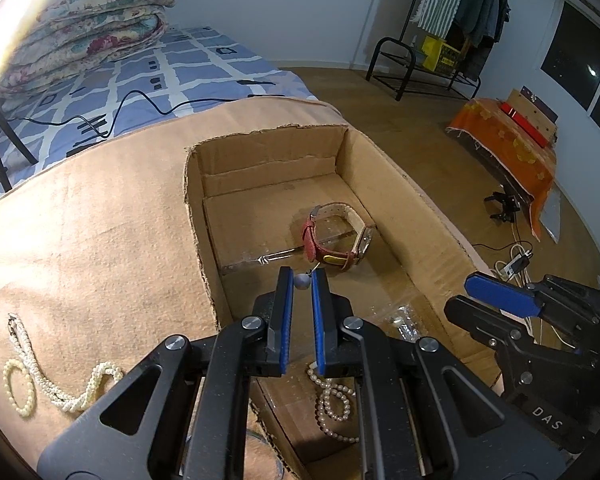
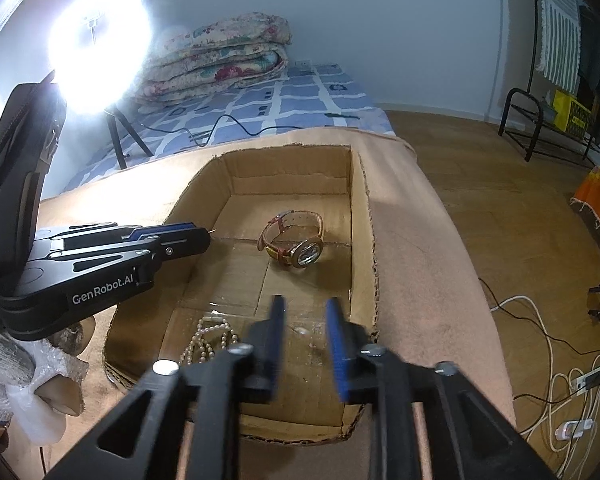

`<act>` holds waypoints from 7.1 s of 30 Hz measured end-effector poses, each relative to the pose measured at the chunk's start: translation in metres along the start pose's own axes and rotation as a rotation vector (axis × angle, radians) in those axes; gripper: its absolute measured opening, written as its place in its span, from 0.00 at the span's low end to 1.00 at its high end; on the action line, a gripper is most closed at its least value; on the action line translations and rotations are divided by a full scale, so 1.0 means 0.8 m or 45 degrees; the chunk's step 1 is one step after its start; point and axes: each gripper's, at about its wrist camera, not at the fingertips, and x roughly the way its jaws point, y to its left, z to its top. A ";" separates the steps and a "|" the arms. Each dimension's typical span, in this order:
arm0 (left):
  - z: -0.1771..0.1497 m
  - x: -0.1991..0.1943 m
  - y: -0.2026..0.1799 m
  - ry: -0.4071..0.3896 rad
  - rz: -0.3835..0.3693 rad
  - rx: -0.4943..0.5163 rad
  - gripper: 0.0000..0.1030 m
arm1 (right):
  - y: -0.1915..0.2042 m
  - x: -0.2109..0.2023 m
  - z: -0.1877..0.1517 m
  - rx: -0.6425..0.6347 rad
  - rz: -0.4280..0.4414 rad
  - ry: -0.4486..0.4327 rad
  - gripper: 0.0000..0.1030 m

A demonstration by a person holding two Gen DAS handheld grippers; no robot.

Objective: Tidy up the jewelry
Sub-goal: 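Open the left tool to drop the pearl earring into the box, then move both tools back over the blanket toward the remaining jewelry, then close the left tool on the yellow bead bracelet while the right tool closes on the blue ring, then lift the bracelet and blue ring in both tools and carry them over the box, then open both tools to drop the bracelet and blue ring into the box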

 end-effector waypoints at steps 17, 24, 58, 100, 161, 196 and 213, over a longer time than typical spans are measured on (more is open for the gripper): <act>-0.002 -0.050 0.027 -0.069 -0.005 -0.034 0.41 | 0.020 -0.041 0.000 -0.011 -0.009 -0.096 0.69; -0.017 -0.094 0.075 -0.099 0.019 -0.058 0.41 | 0.046 -0.060 -0.001 -0.035 0.058 -0.128 0.69; -0.138 -0.177 0.332 -0.030 0.152 -0.487 0.41 | 0.213 -0.037 -0.072 -0.250 0.412 0.089 0.44; -0.151 -0.086 0.336 0.070 0.427 -0.361 0.05 | 0.251 0.067 -0.083 -0.382 0.242 0.302 0.04; -0.064 -0.191 0.129 -0.173 0.049 -0.146 0.05 | 0.078 -0.131 -0.053 -0.094 0.283 -0.072 0.01; 0.019 -0.018 0.000 -0.033 0.011 -0.033 0.05 | 0.024 -0.042 -0.020 -0.094 0.155 -0.013 0.01; 0.016 -0.005 -0.003 -0.007 0.021 -0.025 0.05 | 0.023 -0.035 -0.018 -0.095 0.137 0.006 0.01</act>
